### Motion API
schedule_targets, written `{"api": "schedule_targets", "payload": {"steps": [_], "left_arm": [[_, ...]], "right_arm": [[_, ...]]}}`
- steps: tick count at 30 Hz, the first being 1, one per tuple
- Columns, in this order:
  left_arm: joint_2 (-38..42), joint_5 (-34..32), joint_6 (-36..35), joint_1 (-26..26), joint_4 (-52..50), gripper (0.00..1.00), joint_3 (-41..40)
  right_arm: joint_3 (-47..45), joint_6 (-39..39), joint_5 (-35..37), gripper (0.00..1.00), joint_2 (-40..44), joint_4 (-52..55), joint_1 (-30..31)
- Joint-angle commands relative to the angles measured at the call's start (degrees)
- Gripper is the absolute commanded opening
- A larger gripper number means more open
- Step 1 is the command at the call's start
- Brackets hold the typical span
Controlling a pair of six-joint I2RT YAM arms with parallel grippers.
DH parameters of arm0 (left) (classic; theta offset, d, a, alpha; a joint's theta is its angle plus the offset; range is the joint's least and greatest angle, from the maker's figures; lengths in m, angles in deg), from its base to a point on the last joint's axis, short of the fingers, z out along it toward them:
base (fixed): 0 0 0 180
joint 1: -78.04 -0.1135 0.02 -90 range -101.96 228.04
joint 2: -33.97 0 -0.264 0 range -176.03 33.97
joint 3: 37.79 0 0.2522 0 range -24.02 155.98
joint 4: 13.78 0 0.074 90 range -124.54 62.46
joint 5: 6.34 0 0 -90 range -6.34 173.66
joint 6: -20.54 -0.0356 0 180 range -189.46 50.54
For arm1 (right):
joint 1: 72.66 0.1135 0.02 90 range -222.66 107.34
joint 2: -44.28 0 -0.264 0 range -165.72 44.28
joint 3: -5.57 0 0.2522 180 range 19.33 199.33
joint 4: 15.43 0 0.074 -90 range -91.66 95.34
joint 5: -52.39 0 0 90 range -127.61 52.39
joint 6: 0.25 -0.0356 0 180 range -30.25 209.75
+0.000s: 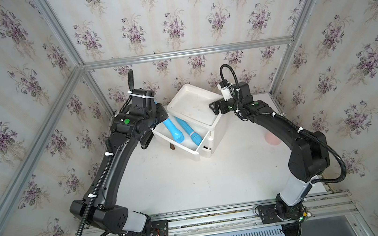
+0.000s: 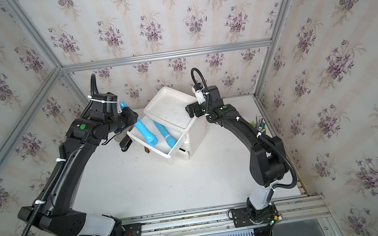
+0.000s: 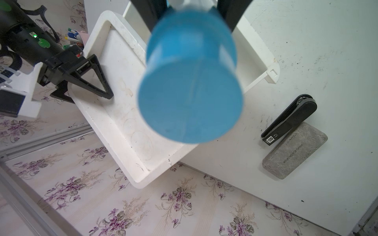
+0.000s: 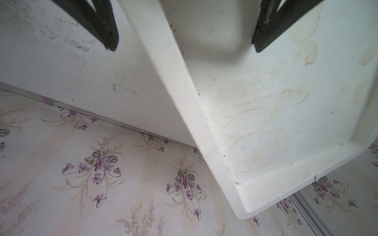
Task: Take the microphone out of the drawer
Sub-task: Place the microphone at the center of the board.
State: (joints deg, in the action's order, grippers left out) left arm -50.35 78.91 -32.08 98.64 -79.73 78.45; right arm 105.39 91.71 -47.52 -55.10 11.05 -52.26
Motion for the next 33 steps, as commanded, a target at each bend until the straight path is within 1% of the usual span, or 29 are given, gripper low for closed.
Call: {"api": "schedule_targets", "payload": {"steps": [1,9,10,14,16,23,29,33], "left_arm": [[0.95,0.6,-1.42,-0.19,-0.06,0.0,0.87],[2.66,2.35,-2.7,-1.4,-0.33,0.0,0.93],[4.69,2.92,-2.88,-1.56,-0.41,0.0,0.87],[5.78,5.91,-4.21,-1.62,-1.09,0.0,0.44],[6.69,6.33,-4.85,-1.64,-1.68,0.0,-0.18],[10.83,6.84,-7.71,-1.64,-4.32,0.0,-4.17],[15.22,9.02,-9.77,-1.62,-6.78,0.0,-8.95],[17.56,7.81,-10.96,-1.62,-9.52,0.0,-12.62]], "right_arm": [[-0.37,3.03,1.76,1.0,-0.21,8.11,-0.01],[-0.28,3.09,1.79,1.0,-0.43,8.05,-0.01],[-0.28,3.14,1.65,1.0,-0.47,8.11,-0.01],[-0.28,3.23,1.87,1.0,-0.56,8.14,-0.01],[-0.31,3.23,1.92,1.0,-0.64,8.13,-0.01],[-0.28,3.23,2.09,1.0,-0.54,8.34,-0.01],[-0.26,3.31,2.26,1.0,-0.47,8.45,-0.01],[-0.19,3.31,2.21,1.0,-0.56,8.44,-0.01]]}}
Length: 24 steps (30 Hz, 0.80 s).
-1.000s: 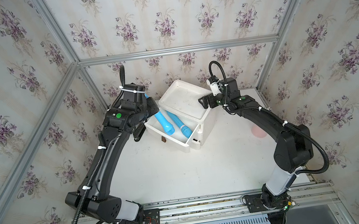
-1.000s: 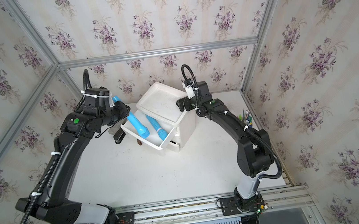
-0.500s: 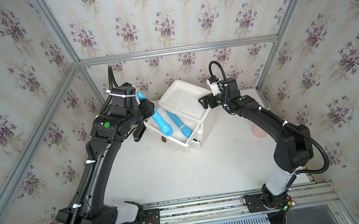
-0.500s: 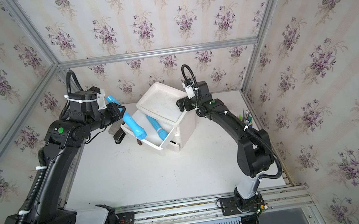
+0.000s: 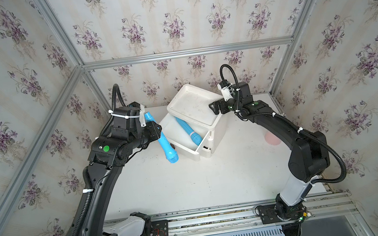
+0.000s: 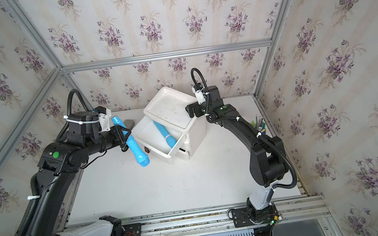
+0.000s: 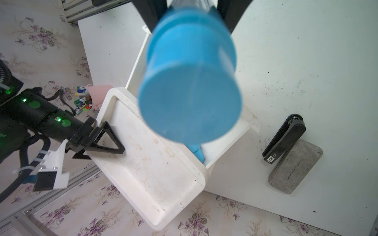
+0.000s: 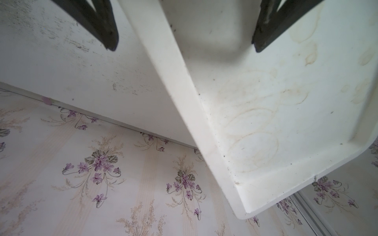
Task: Take the microphone out of the drawer
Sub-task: Place the microphone at the center of the board.
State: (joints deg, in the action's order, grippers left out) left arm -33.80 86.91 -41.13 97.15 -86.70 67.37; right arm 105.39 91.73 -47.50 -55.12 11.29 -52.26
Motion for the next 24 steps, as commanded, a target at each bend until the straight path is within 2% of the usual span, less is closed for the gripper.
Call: {"api": "schedule_targets", "payload": {"steps": [1,11,24], "left_arm": [[1.5,-0.61,-2.12,-0.15,-3.14,0.0,-2.49],[4.11,-2.49,-0.78,-0.14,-4.32,0.0,-13.95],[3.4,-5.95,4.25,-0.56,1.95,0.0,-29.9]], "right_arm": [[-0.19,3.29,2.16,1.0,-0.54,8.21,0.03],[-0.37,3.29,2.17,1.0,-0.43,8.35,-0.01],[-0.68,3.54,2.33,1.0,-0.45,8.28,-0.01]]}}
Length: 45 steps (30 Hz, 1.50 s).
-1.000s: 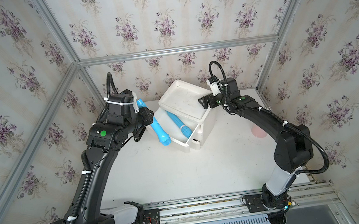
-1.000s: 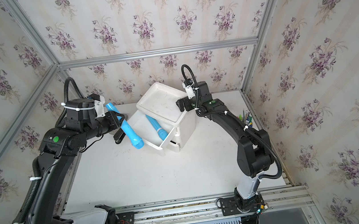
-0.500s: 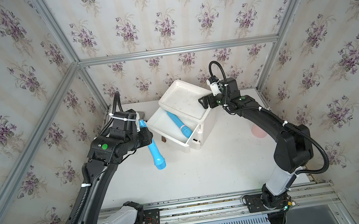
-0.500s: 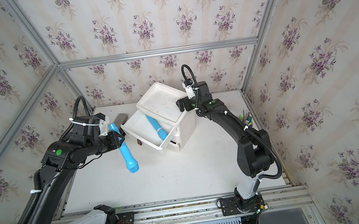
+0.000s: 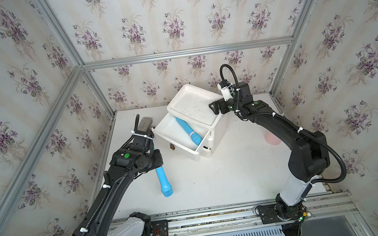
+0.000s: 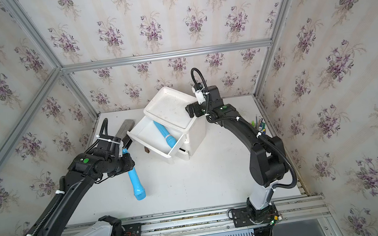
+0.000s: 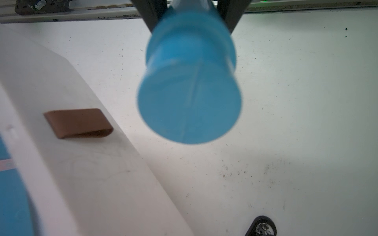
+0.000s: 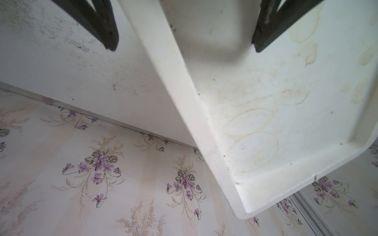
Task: Take the microphone out of the drawer
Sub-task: Place the microphone at the center of the board.
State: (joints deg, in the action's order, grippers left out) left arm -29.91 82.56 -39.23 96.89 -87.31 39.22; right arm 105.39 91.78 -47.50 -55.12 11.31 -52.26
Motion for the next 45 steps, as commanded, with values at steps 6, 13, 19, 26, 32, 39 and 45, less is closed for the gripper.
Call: {"api": "schedule_targets", "payload": {"steps": [6,13,19,26,32,39,45], "left_arm": [[-5.09,0.11,2.51,-4.94,3.69,0.0,-5.77],[-5.35,-0.25,5.44,-11.42,5.86,0.0,-10.33],[-5.38,-0.96,8.65,-16.29,7.41,0.0,-13.35],[-6.87,-2.09,9.93,-19.97,10.35,0.0,-13.68],[-13.16,-0.83,9.36,-21.25,12.91,0.0,-11.7],[-20.68,-2.1,7.63,-21.9,15.43,0.03,-8.83],[-27.61,-1.62,6.7,-22.14,15.83,0.11,-6.31]], "right_arm": [[-0.89,3.56,2.42,1.0,-0.19,8.21,-0.01],[-1.03,3.48,2.24,1.0,-0.2,7.99,-0.01],[-1.13,3.59,2.42,1.0,-0.21,8.02,-0.04],[-1.55,3.86,2.86,1.0,-0.18,7.94,-0.01],[-1.72,3.83,2.95,1.0,-0.25,7.86,-0.01],[-1.76,4.03,2.69,1.0,-0.19,7.81,-0.01],[-2.11,4.15,2.86,1.0,-0.19,7.59,-0.02]]}}
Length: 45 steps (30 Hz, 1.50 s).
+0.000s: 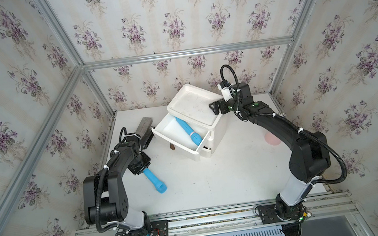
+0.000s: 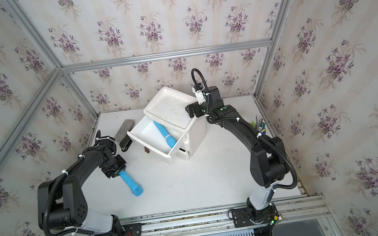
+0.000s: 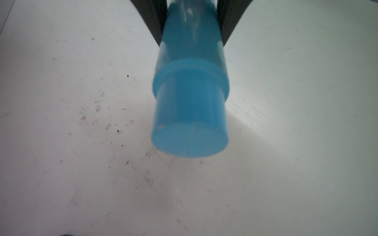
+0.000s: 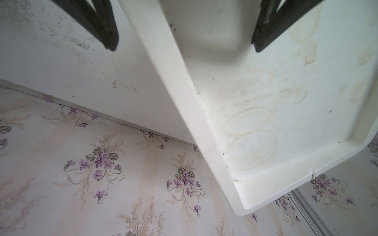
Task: Take the microphone out of the drawer
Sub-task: Place the microphone at the center of the board.
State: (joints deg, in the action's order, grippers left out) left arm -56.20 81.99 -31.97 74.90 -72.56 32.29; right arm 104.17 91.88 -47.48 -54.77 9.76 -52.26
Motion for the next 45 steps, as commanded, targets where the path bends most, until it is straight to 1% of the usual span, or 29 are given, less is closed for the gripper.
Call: {"api": "schedule_targets", "payload": {"steps": [1,3,4,10,13,17,20,23,25,26,29,31,34,36,37,40,45], "left_arm": [[-1.97,-1.06,-0.3,-0.19,1.24,0.11,0.72],[-2.56,-1.05,-0.01,-0.2,1.66,0.12,0.81],[-2.58,-1.22,0.09,-0.2,1.81,0.14,0.75],[-3.55,-1.06,-0.25,-0.29,2.3,0.35,0.42],[-4.04,-0.79,-0.37,-0.27,2.77,0.38,0.12],[-4.66,-0.38,-0.56,-0.36,2.92,0.47,-0.06],[-4.66,0.02,-0.63,-0.37,3.0,0.52,0.1],[-4.19,0.3,-0.77,-0.34,3.0,0.54,0.11],[-3.72,0.33,-0.91,-0.37,3.0,0.54,0.05],[-3.7,0.35,-1.07,-0.3,3.0,0.6,0.02],[-3.22,1.12,-1.22,-0.45,3.0,0.61,0.03],[-2.62,1.66,-1.48,-0.46,3.02,0.64,0.11],[-1.26,2.5,-2.63,-0.5,2.83,0.81,0.49],[0.15,2.71,-3.1,-0.52,2.18,0.97,0.88],[1.09,2.88,-3.37,-0.54,1.92,0.99,1.07],[3.96,3.47,-4.01,-0.59,1.05,0.99,2.08],[8.54,0.32,-4.45,-0.71,-2.91,0.99,5.04]], "right_arm": [[-0.85,4.04,2.84,1.0,-0.54,9.15,-0.01],[-0.95,4.13,2.92,1.0,-0.54,9.23,-0.06],[-0.97,4.22,3.01,1.0,-0.56,9.23,-0.01],[-0.87,4.23,2.78,1.0,-0.88,9.03,-0.01],[-0.86,4.27,2.59,1.0,-0.89,9.04,-0.01],[-1.12,4.34,2.93,1.0,-0.65,9.03,-0.03],[-1.12,4.33,2.93,1.0,-0.54,8.89,-0.01],[-1.25,4.37,2.92,1.0,-0.62,9.0,-0.02],[-1.33,4.33,2.93,1.0,-0.62,9.03,-0.01],[-1.34,4.34,2.93,1.0,-0.63,8.97,-0.01],[-1.32,4.37,2.93,1.0,-0.58,8.91,-0.03],[-1.26,4.37,2.93,1.0,-0.58,8.96,-0.01],[-1.25,4.32,2.93,1.0,-0.54,9.04,-0.01],[-1.25,4.37,2.93,1.0,-0.54,9.01,-0.01],[-1.33,4.31,2.84,1.0,-0.54,9.02,-0.01],[-1.25,4.26,2.58,1.0,-0.69,8.92,-0.06],[-1.25,4.07,2.15,1.0,-0.88,8.95,-0.06]]}}
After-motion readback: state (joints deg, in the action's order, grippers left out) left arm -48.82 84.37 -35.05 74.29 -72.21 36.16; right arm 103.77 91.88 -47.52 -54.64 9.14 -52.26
